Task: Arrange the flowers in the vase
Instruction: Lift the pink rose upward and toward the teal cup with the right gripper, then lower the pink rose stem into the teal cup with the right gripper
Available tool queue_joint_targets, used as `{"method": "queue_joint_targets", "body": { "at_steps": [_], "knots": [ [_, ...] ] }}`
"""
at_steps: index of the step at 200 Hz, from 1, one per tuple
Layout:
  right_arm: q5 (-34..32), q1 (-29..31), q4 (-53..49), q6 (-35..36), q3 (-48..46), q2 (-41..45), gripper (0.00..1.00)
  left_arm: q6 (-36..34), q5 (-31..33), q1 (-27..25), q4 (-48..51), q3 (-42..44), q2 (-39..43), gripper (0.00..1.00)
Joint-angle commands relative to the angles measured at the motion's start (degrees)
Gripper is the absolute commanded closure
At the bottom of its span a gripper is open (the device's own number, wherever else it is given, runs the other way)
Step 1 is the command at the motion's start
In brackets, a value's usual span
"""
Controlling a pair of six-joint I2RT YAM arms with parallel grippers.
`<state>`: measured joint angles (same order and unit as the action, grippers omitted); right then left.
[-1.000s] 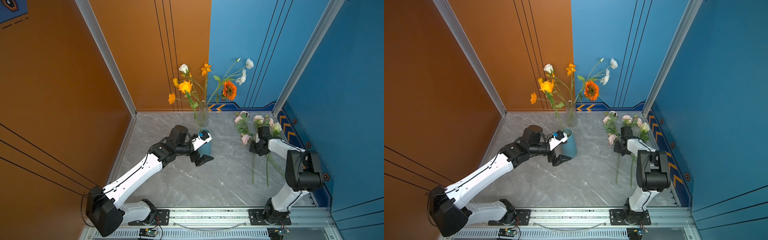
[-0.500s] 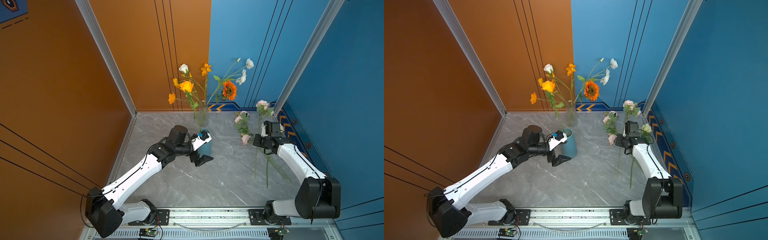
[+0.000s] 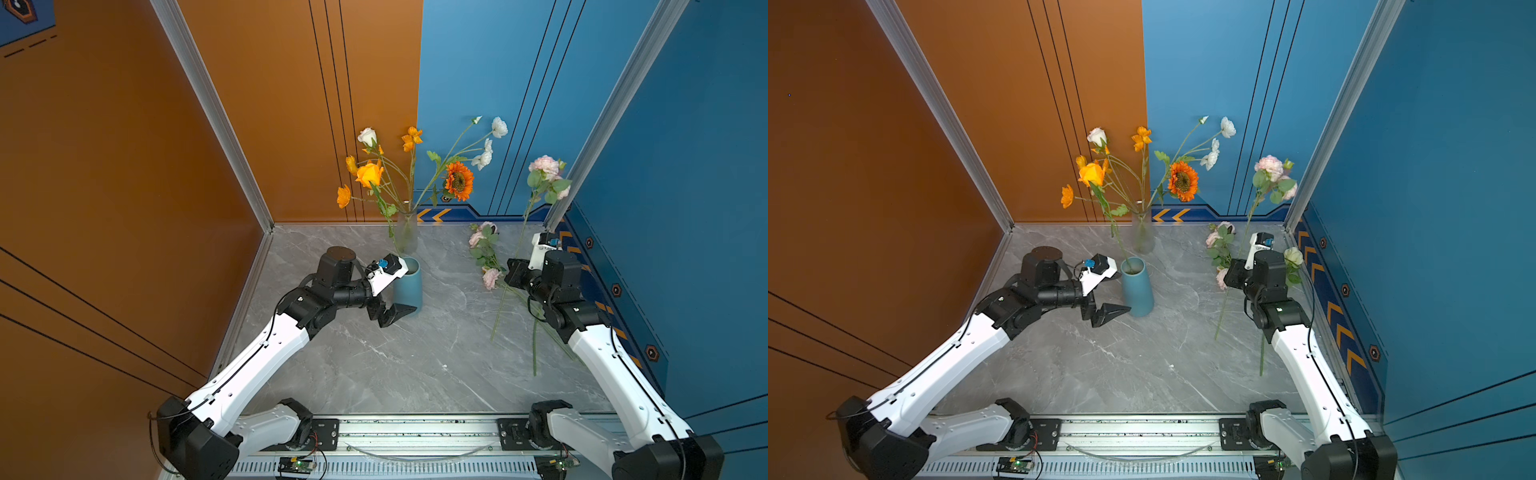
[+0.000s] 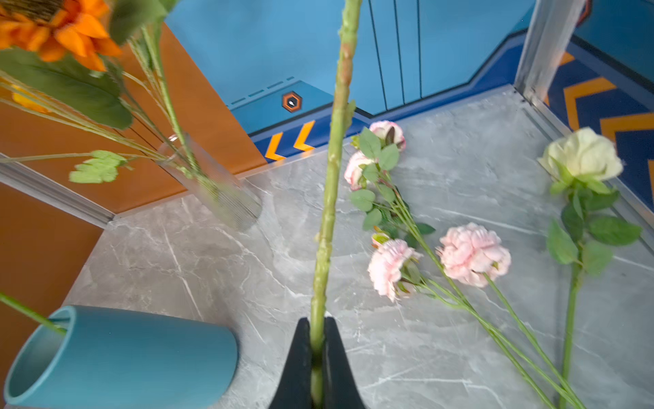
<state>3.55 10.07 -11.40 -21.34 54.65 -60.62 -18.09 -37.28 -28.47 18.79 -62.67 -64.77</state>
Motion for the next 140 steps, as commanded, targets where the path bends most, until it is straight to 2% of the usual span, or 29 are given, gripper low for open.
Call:
{"method": "queue_joint_targets", "body": {
  "at_steps": [1,48,82,98,140],
  "knots": [
    [-4.1,4.3,6.9,4.2,7.2,-1.6,1.0,0.4,-4.0,3.9,-1.7,0.0,1.8,0.02],
    [-12.4,16.2,18.2,10.9,13.8,-5.8,1.0,5.9,-9.0,10.6,-10.2,2.2,2.4,0.02],
    [-17.5,23.4,26.8,17.0,16.9,-10.0,1.0,7.8,-11.2,12.6,-11.7,2.0,1.7,0.02],
    [-18.7,25.3,30.6,17.7,17.9,-12.1,1.0,7.8,-11.3,12.7,-11.8,2.1,1.8,0.02],
    [-27.2,29.6,45.3,15.5,17.5,-17.7,1.0,7.9,-11.5,13.1,-12.0,2.2,1.8,0.02]
  ]
}}
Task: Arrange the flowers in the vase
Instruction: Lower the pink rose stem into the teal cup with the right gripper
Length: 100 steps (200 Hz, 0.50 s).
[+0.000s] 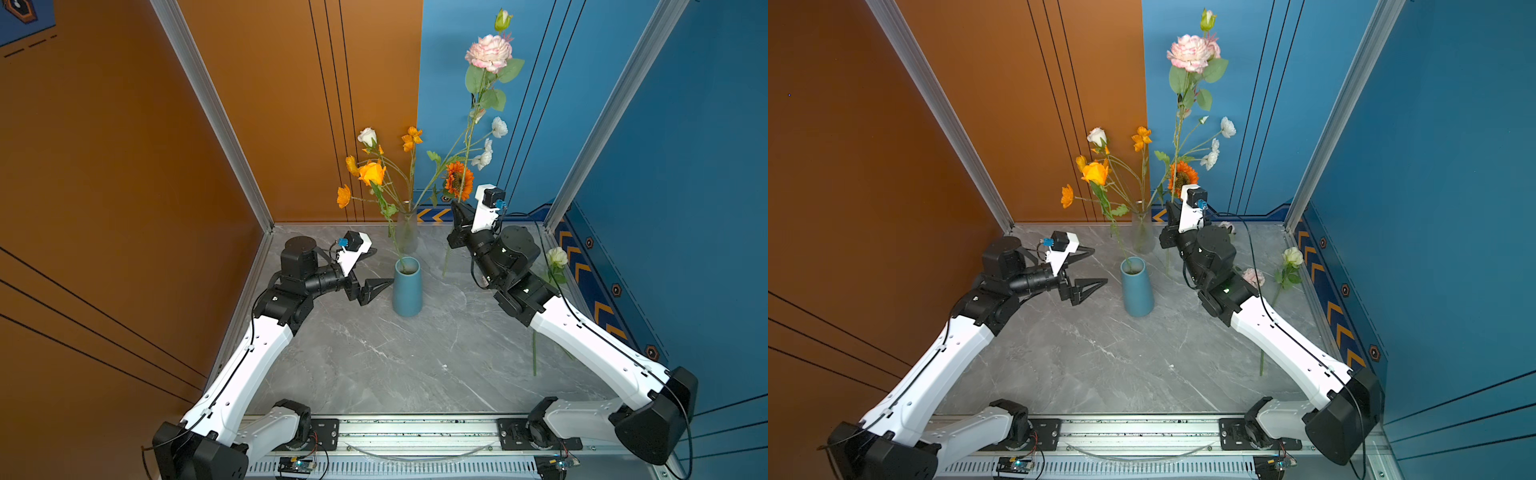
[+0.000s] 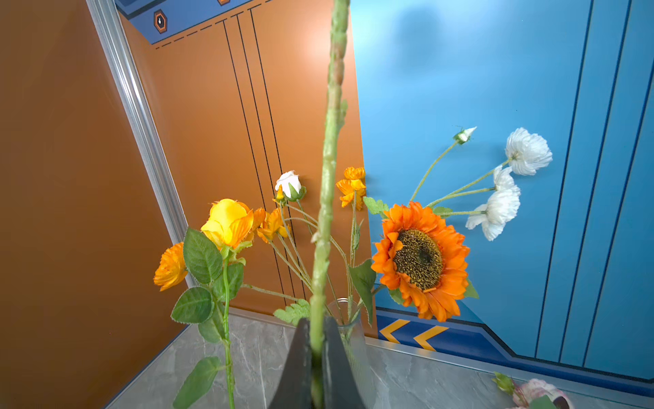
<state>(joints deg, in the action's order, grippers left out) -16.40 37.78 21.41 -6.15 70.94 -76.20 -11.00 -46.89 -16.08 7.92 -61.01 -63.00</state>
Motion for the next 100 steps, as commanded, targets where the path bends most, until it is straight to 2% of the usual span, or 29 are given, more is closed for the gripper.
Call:
{"method": "queue_joint_targets", "body": {
  "at_steps": [1,31,56,100],
  "knots": [
    [-7.4,2.0,12.7,0.3,1.2,-2.2,1.0,0.8,-1.9,0.7,-1.1,0.5,0.0,0.02],
    [-12.3,5.6,16.7,0.3,2.8,-6.6,1.0,1.0,-2.3,1.0,-1.2,0.4,0.1,0.02],
    [-16.4,8.1,24.6,0.8,0.8,-9.5,1.0,1.0,-2.4,1.3,-1.1,0.4,0.4,0.02],
    [-23.7,11.8,34.7,5.7,-1.5,-14.4,1.0,1.0,-2.7,1.6,-1.2,0.4,0.6,0.02]
  ]
}}
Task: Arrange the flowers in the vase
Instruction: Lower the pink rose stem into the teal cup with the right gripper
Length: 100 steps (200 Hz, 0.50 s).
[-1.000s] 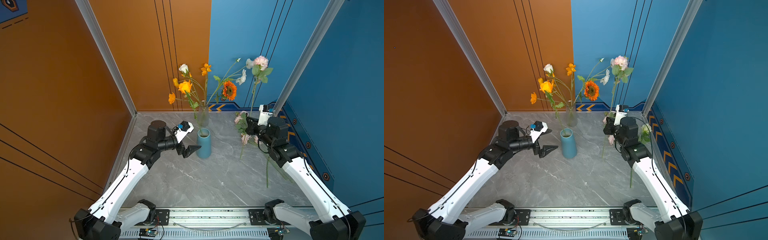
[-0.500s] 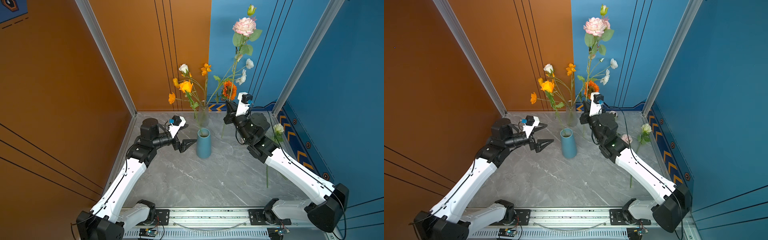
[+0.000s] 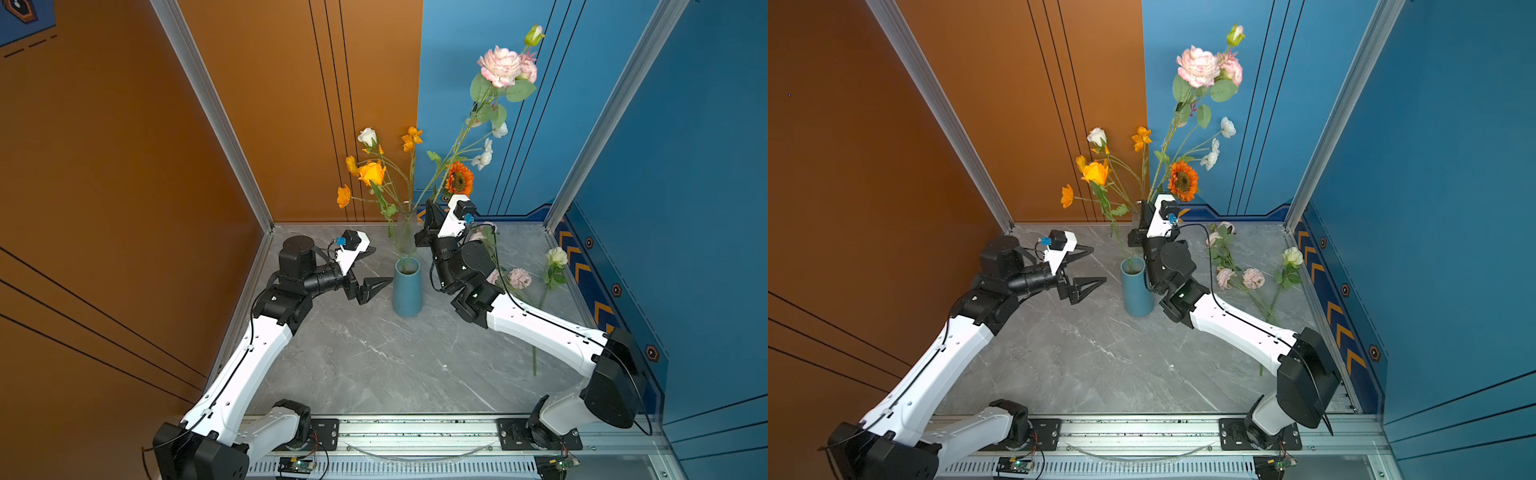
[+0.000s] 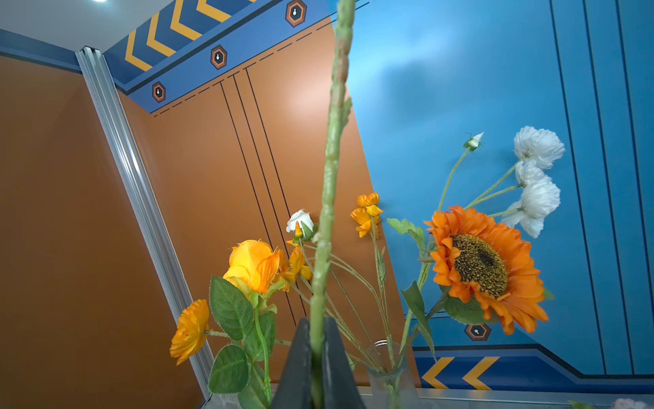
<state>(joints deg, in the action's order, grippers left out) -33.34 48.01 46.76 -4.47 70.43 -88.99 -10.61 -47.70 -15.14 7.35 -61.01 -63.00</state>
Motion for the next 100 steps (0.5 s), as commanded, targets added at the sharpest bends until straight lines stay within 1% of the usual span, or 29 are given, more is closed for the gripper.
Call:
{"method": "queue_joint_targets", "body": {
  "at_steps": [1,21,55,71,100],
  "knots": [
    [-7.0,1.7,9.5,4.2,-1.0,-1.7,1.0,0.6,-1.9,0.6,-0.7,0.4,0.6,0.02],
    [-9.6,3.1,10.9,5.3,-2.4,-2.7,1.0,0.9,-2.2,0.9,-1.0,0.4,0.6,0.02],
    [-13.6,4.9,13.2,4.5,-5.8,-3.8,1.0,1.4,-2.7,1.0,-1.4,0.5,0.5,0.02],
    [-15.6,5.8,16.2,4.5,-7.7,-4.9,1.0,1.5,-2.8,1.0,-1.4,0.5,0.5,0.02],
    [-19.6,7.5,23.3,8.5,-9.3,-8.3,1.0,1.6,-3.3,1.0,-1.6,0.4,0.2,0.02]
  ]
}}
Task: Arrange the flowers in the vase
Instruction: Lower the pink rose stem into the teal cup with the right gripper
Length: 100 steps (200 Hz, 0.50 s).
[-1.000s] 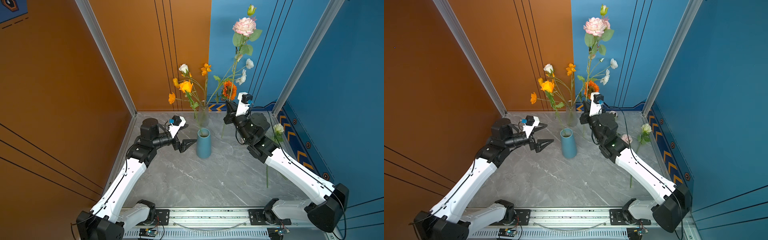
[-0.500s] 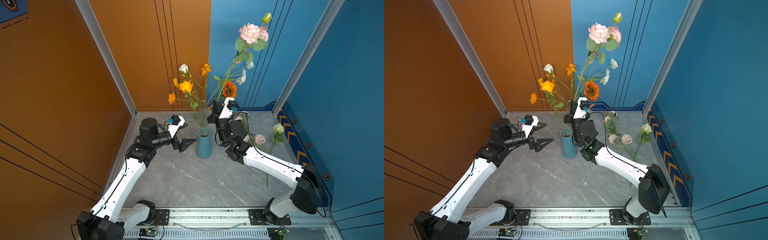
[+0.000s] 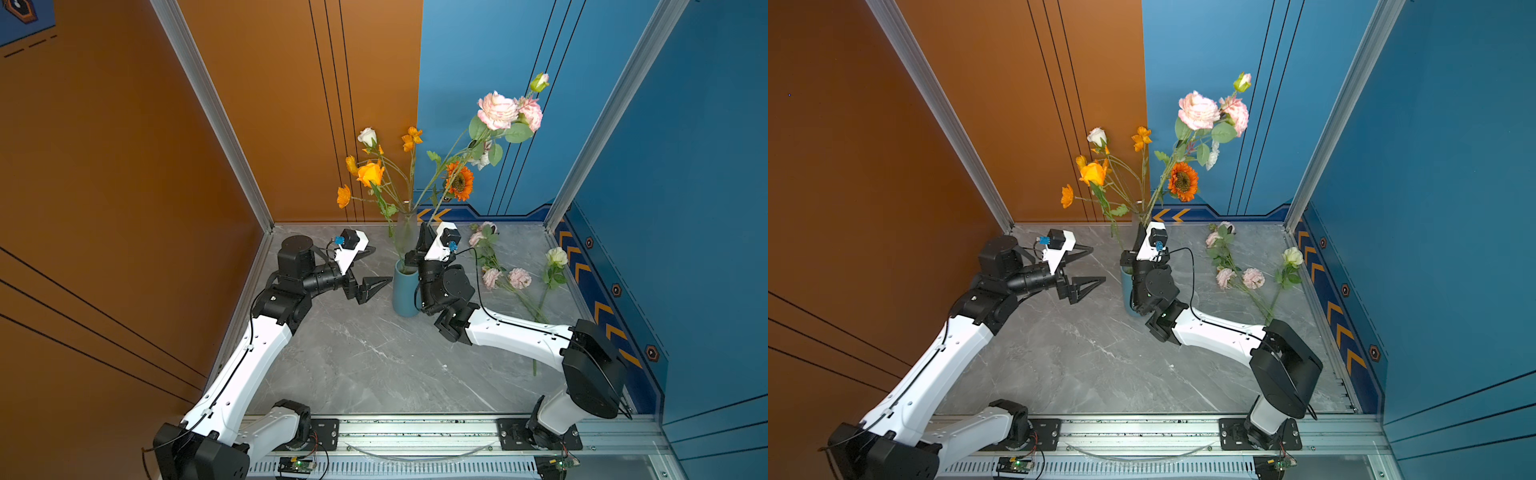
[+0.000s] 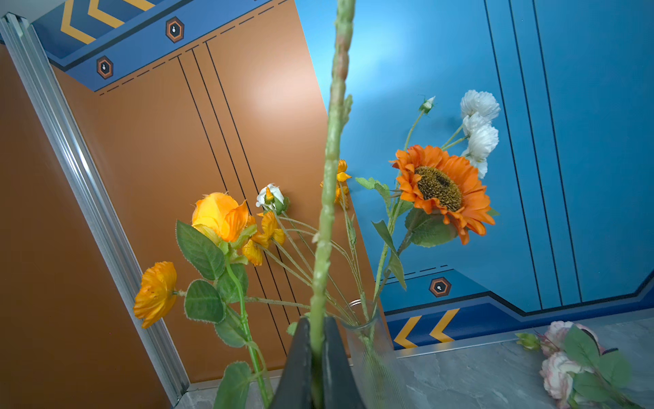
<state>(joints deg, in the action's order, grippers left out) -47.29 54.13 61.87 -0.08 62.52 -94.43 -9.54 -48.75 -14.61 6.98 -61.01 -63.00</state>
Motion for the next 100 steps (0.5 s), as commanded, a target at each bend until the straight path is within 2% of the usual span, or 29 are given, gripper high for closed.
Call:
{"method": "queue_joint_targets", "body": {
  "at_steps": [1,50,100],
  "knots": [
    [-5.8,1.5,8.5,4.3,-1.5,-3.0,1.0,0.6,-2.2,0.5,-1.2,0.4,0.2,0.02],
    [-10.6,4.3,17.4,10.2,-1.4,-9.2,1.0,0.9,-2.4,0.4,-1.6,0.5,0.2,0.02],
    [-11.6,4.2,11.1,6.5,-3.1,-9.0,0.94,1.0,-2.4,0.5,-1.8,0.5,0.3,0.02]
  ]
}}
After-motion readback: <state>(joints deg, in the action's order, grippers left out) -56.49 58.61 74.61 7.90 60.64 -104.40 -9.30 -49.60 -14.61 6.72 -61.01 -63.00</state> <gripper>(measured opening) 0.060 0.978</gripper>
